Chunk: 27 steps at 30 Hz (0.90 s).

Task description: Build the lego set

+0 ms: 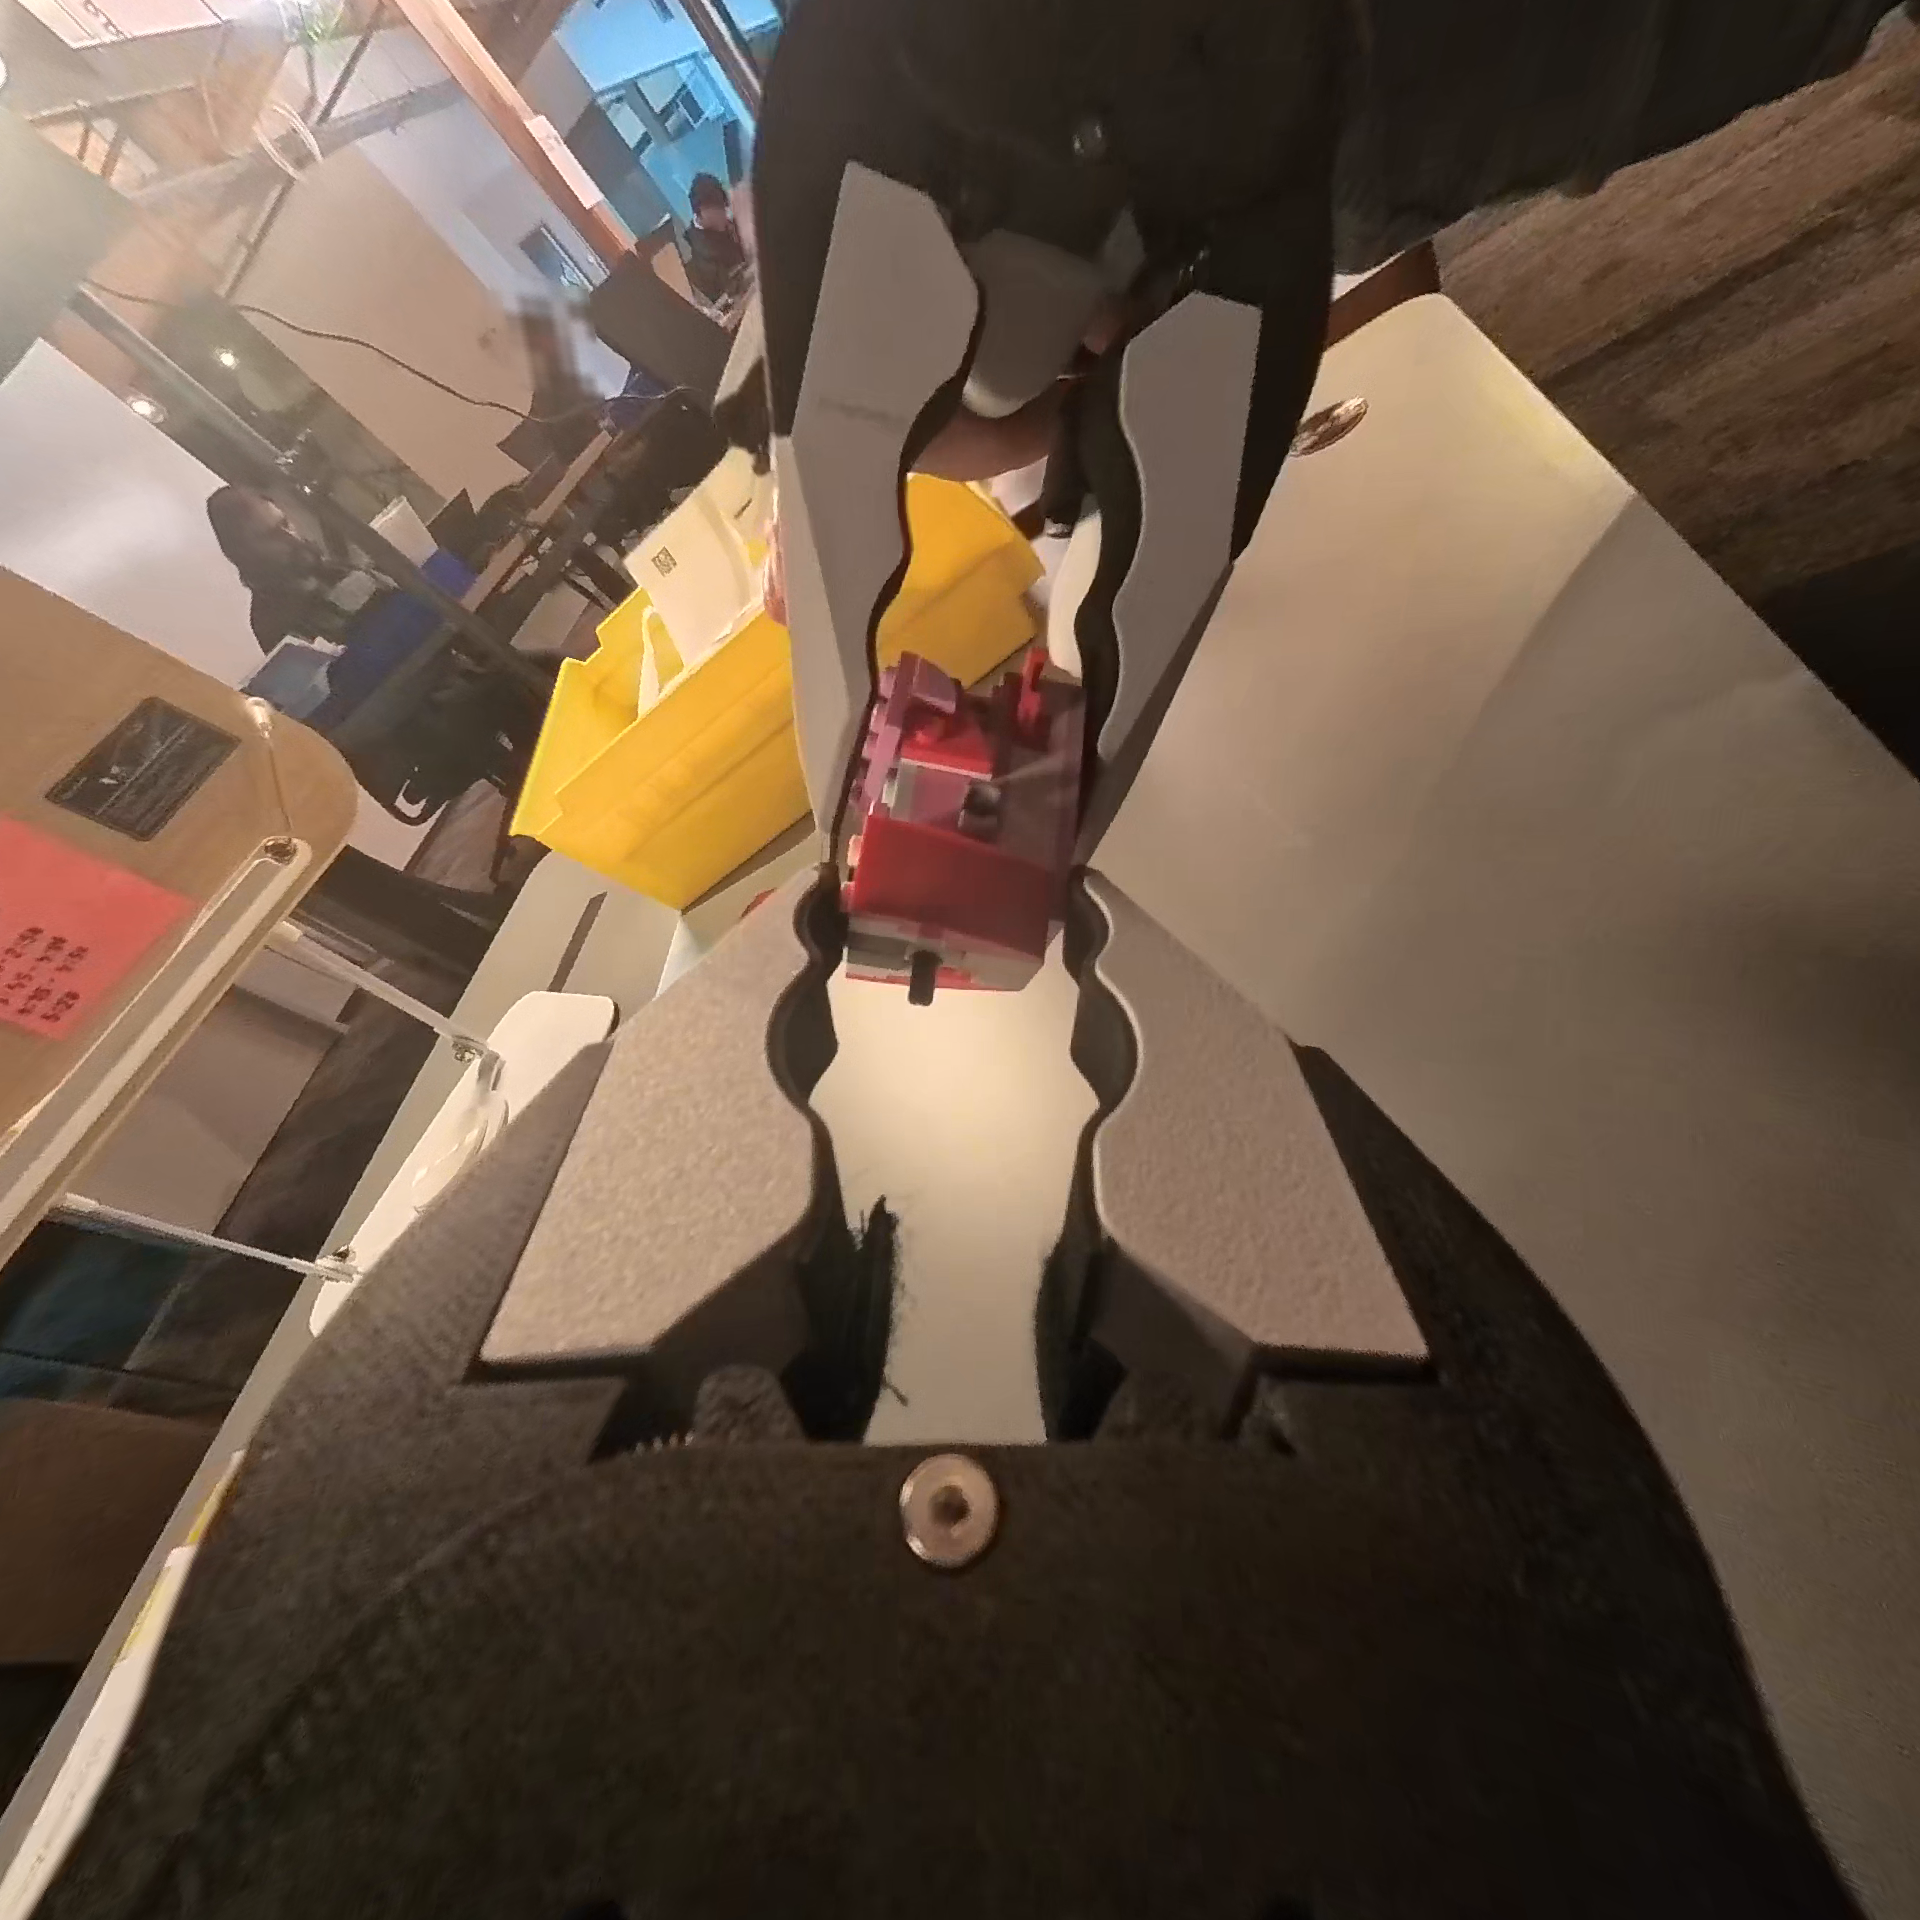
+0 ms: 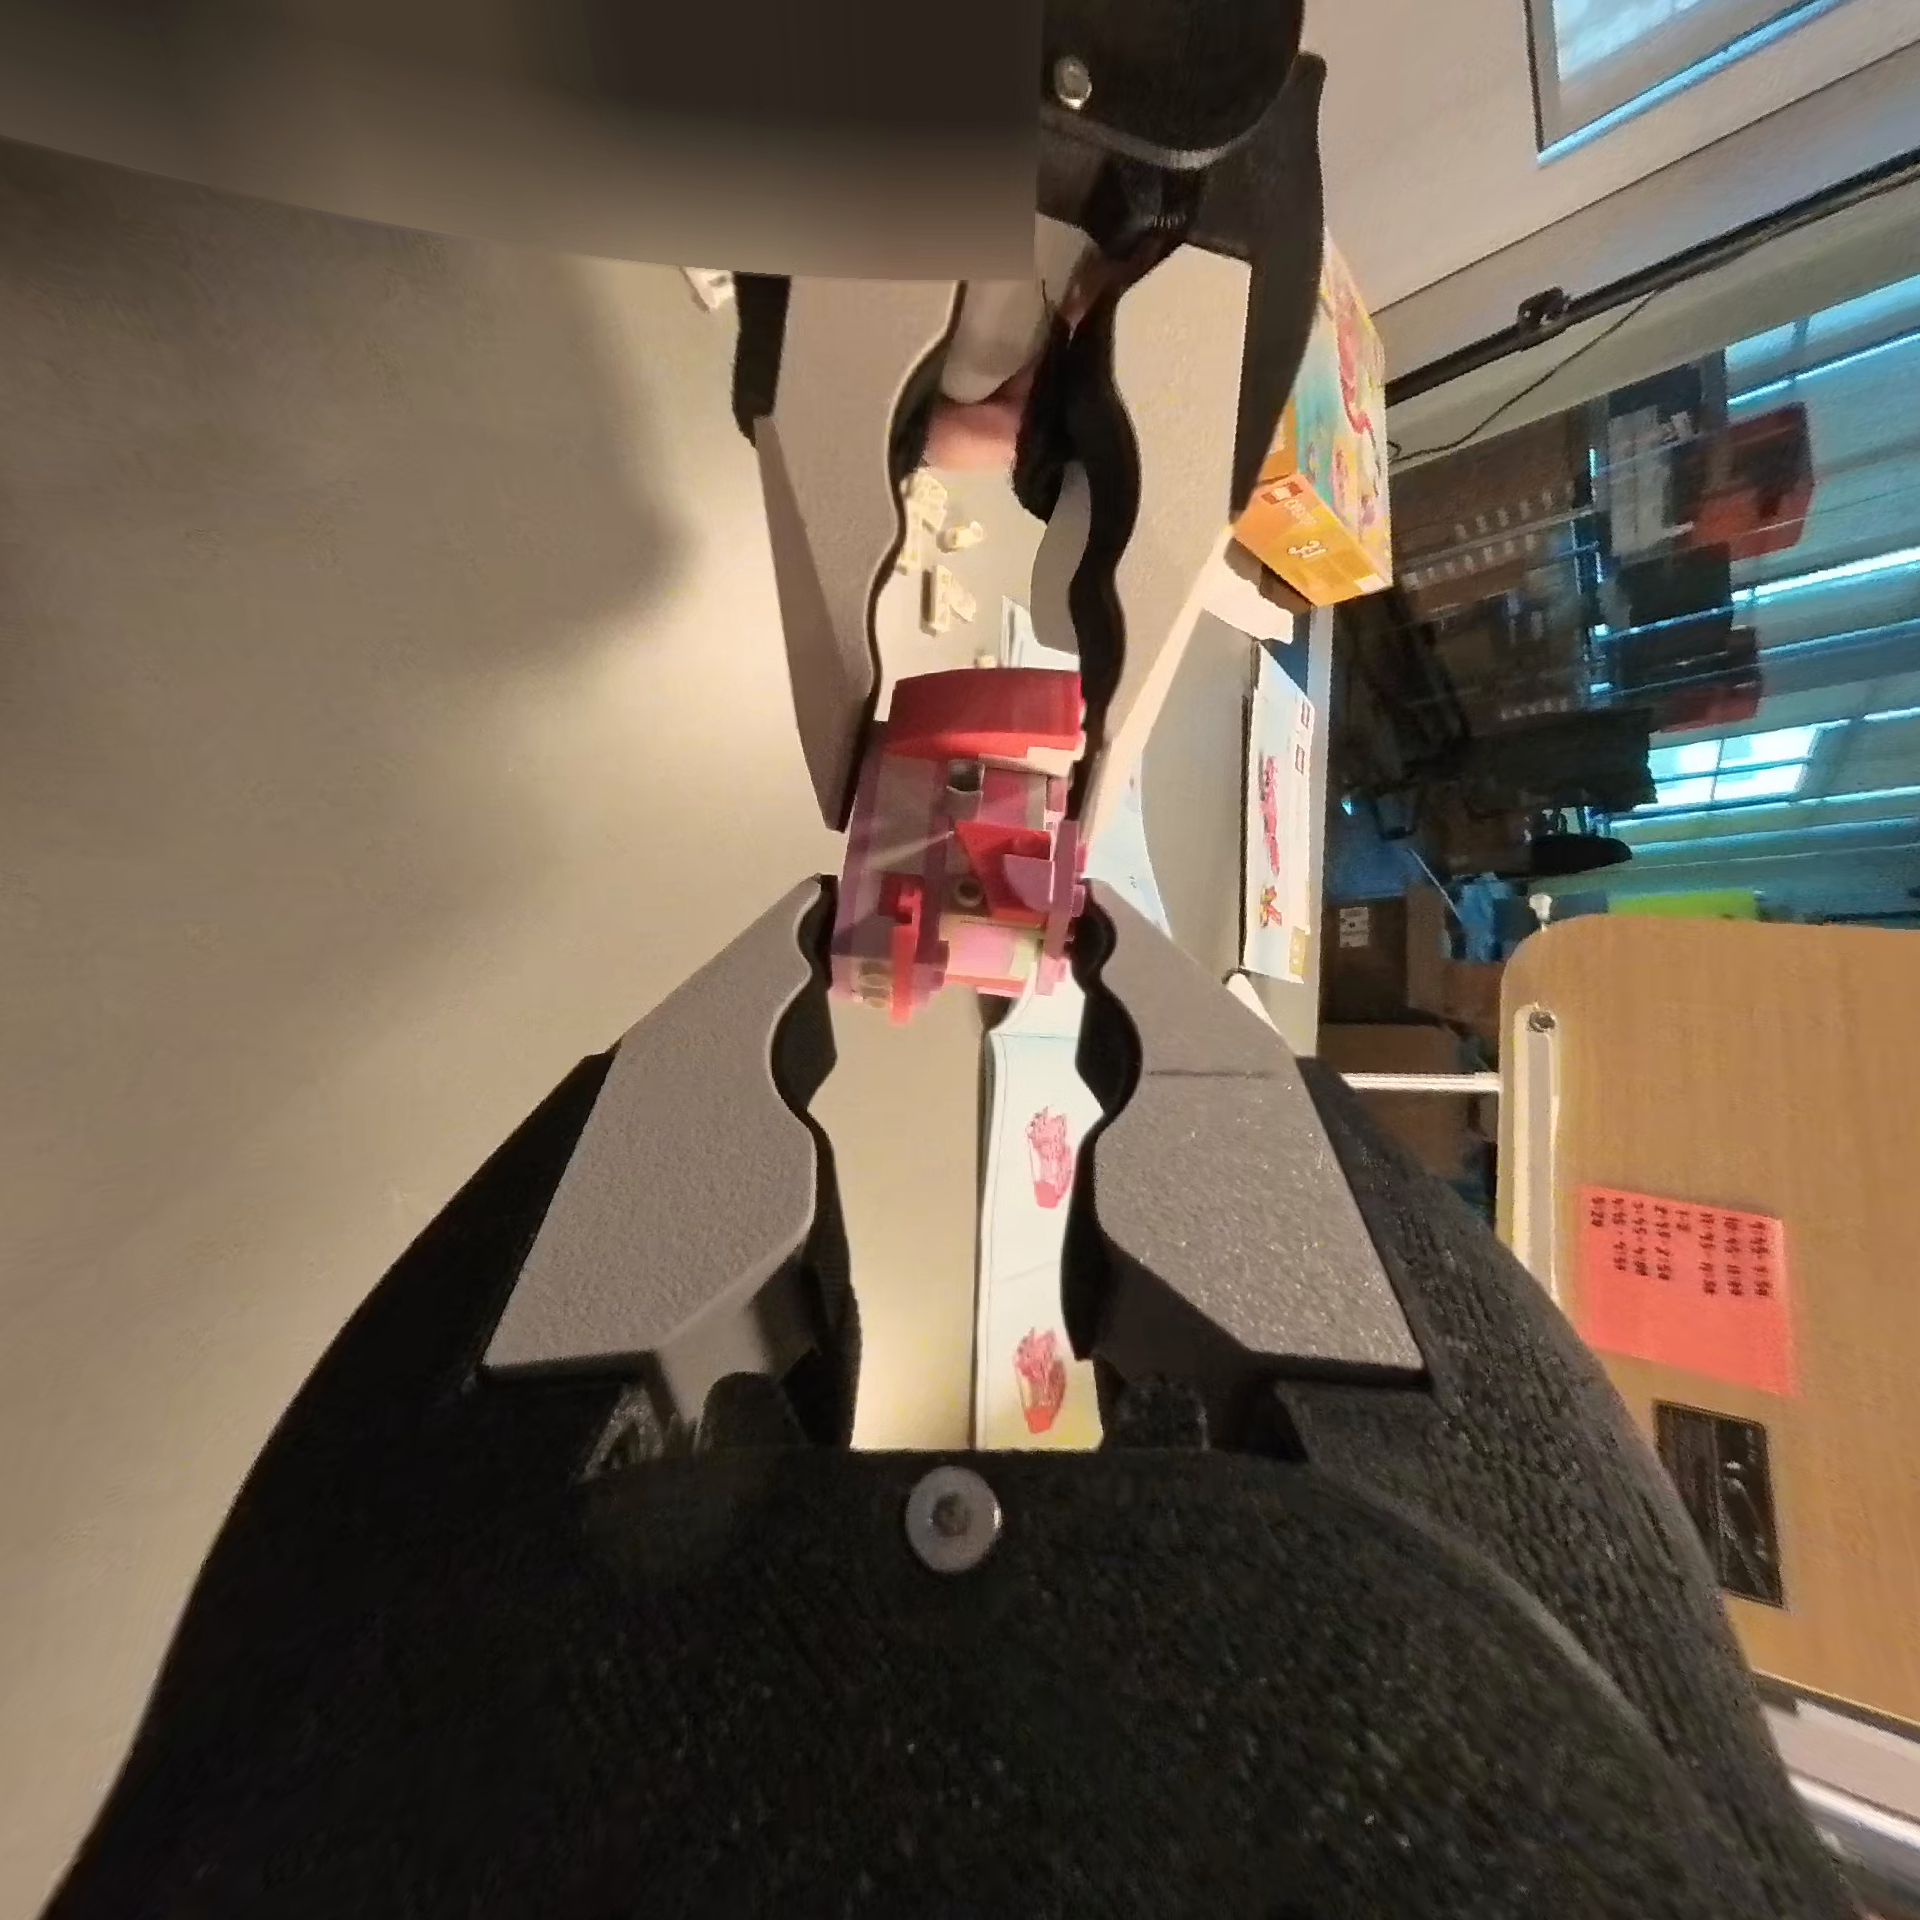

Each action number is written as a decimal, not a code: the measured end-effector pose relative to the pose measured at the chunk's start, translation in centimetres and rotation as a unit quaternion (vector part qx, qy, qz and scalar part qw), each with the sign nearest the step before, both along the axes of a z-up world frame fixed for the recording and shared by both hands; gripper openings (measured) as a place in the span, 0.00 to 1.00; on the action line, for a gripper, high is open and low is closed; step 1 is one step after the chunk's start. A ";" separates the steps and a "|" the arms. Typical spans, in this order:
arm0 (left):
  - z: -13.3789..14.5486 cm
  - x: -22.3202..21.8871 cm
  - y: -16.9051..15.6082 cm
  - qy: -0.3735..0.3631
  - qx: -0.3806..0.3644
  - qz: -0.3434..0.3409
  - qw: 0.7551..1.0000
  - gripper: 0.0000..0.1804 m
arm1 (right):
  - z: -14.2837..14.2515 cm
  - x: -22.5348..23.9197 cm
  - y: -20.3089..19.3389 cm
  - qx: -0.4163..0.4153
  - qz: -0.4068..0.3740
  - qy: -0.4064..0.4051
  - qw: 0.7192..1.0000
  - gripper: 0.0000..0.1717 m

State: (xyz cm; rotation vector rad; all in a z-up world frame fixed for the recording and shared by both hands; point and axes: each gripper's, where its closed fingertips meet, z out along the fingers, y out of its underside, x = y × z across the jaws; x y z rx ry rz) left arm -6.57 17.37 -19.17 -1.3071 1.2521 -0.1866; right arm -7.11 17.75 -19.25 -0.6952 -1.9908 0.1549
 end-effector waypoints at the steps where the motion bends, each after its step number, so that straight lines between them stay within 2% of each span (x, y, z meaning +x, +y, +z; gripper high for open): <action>1: 0.0 -0.1 0.0 0.000 0.001 0.001 1.000 0.23 | 0.0 0.0 0.1 0.002 -0.005 -0.001 1.000 0.26; 7: 0.2 -0.2 0.2 0.010 0.016 0.018 1.000 0.23 | 0.0 -0.1 0.5 0.022 -0.029 -0.006 0.999 0.25; 17: -0.3 0.2 0.0 0.016 0.022 0.004 1.000 0.23 | -0.3 0.2 -0.1 0.038 0.018 -0.025 0.999 0.25; 22: -0.5 0.3 0.2 0.021 0.026 0.009 0.999 0.23 | -0.4 0.3 0.1 0.051 0.009 -0.049 0.997 0.25; 27: 0.4 0.1 0.0 -0.026 0.016 -0.011 0.999 0.23 | 0.4 -0.2 -0.1 -0.011 -0.011 -0.039 0.999 0.25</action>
